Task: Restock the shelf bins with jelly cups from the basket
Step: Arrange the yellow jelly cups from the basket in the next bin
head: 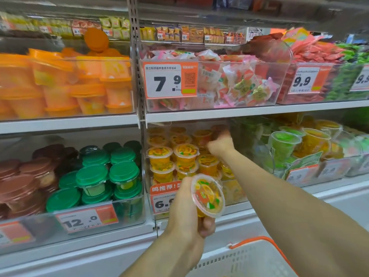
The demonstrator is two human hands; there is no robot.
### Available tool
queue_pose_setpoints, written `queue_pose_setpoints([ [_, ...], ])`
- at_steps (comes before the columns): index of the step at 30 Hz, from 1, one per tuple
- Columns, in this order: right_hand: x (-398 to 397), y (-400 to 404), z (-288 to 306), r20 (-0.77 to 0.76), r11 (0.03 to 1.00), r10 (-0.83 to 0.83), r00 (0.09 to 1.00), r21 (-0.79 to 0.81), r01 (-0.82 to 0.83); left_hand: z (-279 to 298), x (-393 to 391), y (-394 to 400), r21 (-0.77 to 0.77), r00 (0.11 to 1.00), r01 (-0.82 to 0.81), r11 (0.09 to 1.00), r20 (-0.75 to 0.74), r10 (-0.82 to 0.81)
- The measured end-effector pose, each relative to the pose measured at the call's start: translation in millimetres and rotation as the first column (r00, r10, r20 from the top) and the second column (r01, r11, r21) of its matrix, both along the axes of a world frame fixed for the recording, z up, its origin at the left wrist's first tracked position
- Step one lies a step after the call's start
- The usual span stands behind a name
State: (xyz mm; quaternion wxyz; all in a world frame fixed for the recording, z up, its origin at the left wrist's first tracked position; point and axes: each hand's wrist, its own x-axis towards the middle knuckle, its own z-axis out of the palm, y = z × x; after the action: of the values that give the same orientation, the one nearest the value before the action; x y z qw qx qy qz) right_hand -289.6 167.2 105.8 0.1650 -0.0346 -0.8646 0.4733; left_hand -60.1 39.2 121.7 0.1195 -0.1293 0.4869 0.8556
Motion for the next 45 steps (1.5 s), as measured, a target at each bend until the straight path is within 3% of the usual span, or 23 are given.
queue_pose_setpoints([
  [3,-18,-12,4,0.01,0.985,-0.044,0.999,0.165,0.042,-2,0,-2,0.016,0.999,0.007,1.0,0.034,-0.007],
  [9,-27,-22,4,0.029,0.973,-0.106,0.994,0.208,0.098,-9,-2,-10,0.05,0.996,0.001,0.999,0.086,-0.005],
  [13,-19,-15,6,0.007,0.965,-0.032,0.999,0.259,0.029,-8,-3,-12,0.076,0.995,-0.043,0.996,0.09,0.036],
  [18,-4,-6,8,-0.12,0.926,-0.111,0.987,0.348,0.146,-3,3,-3,0.124,0.993,-0.048,0.991,0.112,0.034],
  [28,5,-21,16,0.086,0.827,0.068,0.994,0.552,-0.104,-4,1,-1,0.135,0.991,-0.06,0.989,0.126,0.043],
  [31,17,-13,21,-0.049,0.91,0.004,0.999,0.414,0.017,-1,-3,-5,0.141,0.994,-0.063,0.988,0.096,0.05],
  [33,39,-7,30,-0.122,0.984,0.001,0.993,0.177,0.02,3,-6,-9,0.172,0.997,-0.057,0.984,0.057,0.047],
  [34,54,-4,38,-0.108,0.997,0.069,0.992,0.026,-0.066,4,-7,-10,0.19,0.998,-0.053,0.98,0.035,0.047],
  [35,72,1,46,-0.07,0.968,0.202,0.977,-0.139,-0.21,6,-8,-10,0.208,0.999,-0.05,0.977,0.011,0.049],
  [37,107,15,59,-0.005,0.738,0.593,0.805,-0.395,-0.547,10,-10,-8,0.253,0.997,-0.051,0.966,-0.045,0.065],
  [39,134,26,67,0.103,0.525,0.842,0.53,-0.388,-0.758,13,-11,-6,0.304,0.993,-0.039,0.952,-0.097,0.072],
  [40,144,28,68,0.163,0.476,0.88,0.447,-0.306,-0.825,14,-10,-4,0.333,0.991,-0.031,0.942,-0.114,0.073],
  [41,151,28,66,0.19,0.462,0.884,0.427,-0.216,-0.86,16,-9,-3,0.348,0.99,-0.024,0.937,-0.122,0.07],
  [43,158,21,62,0.13,0.503,0.862,0.489,-0.111,-0.857,20,-7,-2,0.362,0.991,-0.026,0.932,-0.116,0.072],
  [45,161,16,59,0.015,0.567,0.821,0.571,-0.144,-0.811,23,-6,-2,0.362,0.987,-0.026,0.932,-0.141,0.082],
])
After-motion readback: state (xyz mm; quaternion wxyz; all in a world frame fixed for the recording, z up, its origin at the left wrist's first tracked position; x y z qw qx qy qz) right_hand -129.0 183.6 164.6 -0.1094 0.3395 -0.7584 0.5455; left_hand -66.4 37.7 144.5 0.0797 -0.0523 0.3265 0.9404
